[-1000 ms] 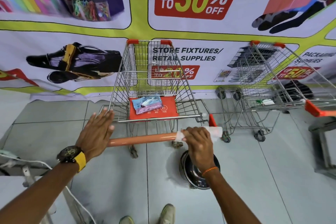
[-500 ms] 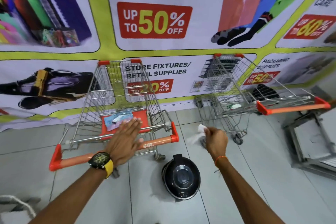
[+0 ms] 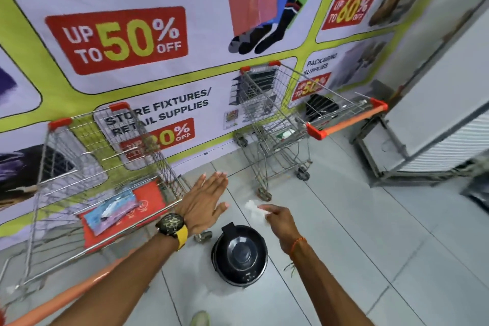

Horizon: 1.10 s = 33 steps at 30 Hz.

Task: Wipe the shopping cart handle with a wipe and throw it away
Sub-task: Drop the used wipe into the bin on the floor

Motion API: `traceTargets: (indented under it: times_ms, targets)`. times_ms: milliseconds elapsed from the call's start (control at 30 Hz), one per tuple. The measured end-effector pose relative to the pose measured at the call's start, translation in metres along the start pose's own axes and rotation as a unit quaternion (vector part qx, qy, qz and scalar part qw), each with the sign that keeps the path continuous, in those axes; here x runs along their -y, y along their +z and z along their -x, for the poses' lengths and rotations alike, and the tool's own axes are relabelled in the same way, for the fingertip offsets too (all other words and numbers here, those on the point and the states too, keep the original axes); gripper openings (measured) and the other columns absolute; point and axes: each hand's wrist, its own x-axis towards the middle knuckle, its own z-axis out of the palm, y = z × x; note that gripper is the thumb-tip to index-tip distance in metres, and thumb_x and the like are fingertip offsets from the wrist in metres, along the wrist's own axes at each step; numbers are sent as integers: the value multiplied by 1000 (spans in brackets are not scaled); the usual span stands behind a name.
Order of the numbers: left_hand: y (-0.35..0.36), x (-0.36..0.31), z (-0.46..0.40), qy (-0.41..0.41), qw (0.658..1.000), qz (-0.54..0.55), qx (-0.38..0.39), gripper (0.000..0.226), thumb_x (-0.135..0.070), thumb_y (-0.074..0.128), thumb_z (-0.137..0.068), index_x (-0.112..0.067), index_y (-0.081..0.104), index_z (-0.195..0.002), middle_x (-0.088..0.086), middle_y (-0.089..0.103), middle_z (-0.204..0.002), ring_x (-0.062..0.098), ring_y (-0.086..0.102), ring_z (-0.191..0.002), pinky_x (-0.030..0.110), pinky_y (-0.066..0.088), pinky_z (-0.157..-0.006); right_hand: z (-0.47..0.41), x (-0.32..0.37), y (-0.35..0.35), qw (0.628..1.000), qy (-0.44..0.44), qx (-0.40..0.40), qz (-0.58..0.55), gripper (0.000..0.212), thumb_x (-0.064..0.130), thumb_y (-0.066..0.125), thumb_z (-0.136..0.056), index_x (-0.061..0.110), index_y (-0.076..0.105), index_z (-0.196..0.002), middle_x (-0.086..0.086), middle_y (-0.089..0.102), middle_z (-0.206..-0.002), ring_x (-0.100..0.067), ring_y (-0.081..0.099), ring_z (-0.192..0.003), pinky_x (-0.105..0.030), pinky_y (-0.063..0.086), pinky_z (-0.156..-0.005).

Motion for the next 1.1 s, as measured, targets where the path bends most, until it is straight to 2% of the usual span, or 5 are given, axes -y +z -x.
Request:
traceTargets:
  times_ms: [100, 267, 500, 700, 1100]
  targets:
    - [10, -4, -9, 22, 999, 9, 29, 67, -54, 18, -98, -16, 9, -152, 3, 11, -161, 16, 0, -149, 42, -3, -122, -3, -5, -4, 998, 10, -39, -58, 44, -16, 48, -78, 14, 79, -72, -6, 79, -91, -24, 72, -92, -30, 54, -80]
    - [38, 0, -11, -35, 997, 28, 66, 74, -62, 14, -94, -16, 13, -152, 3, 11, -162, 18, 2, -149, 45, -2, -122, 1, -15, -18, 986, 42, -124, -100, 10, 3, 67, -79, -2, 75, -80, -20, 76, -84, -20, 64, -80, -32, 49, -76]
    - [42, 2, -18, -23, 999, 15, 45, 76, -65, 16, -93, -17, 17, -151, 4, 15, -161, 19, 4, -149, 41, -6, -120, 13, -37, -26, 979, 3, -188, -80, 16, 11, 71, -88, 13, 71, -72, 3, 67, -78, -15, 64, -72, -11, 50, -62]
    - [41, 0, -19, -21, 999, 17, 40, 76, -66, 17, -92, -19, 16, -151, 4, 15, -161, 19, 2, -149, 38, -8, -118, 10, -56, -27, 982, -13, -188, -4, 46, -3, 62, -85, 40, 75, -79, -1, 77, -97, -19, 72, -90, -39, 58, -87]
    - [40, -1, -18, -16, 999, 27, 25, 74, -65, 20, -92, -19, 21, -150, 4, 21, -160, 18, 6, -149, 40, -3, -119, 1, -60, -20, 990, 9, -138, -41, 22, 0, 60, -89, 17, 74, -83, -5, 73, -91, -24, 75, -68, -54, 63, -79]
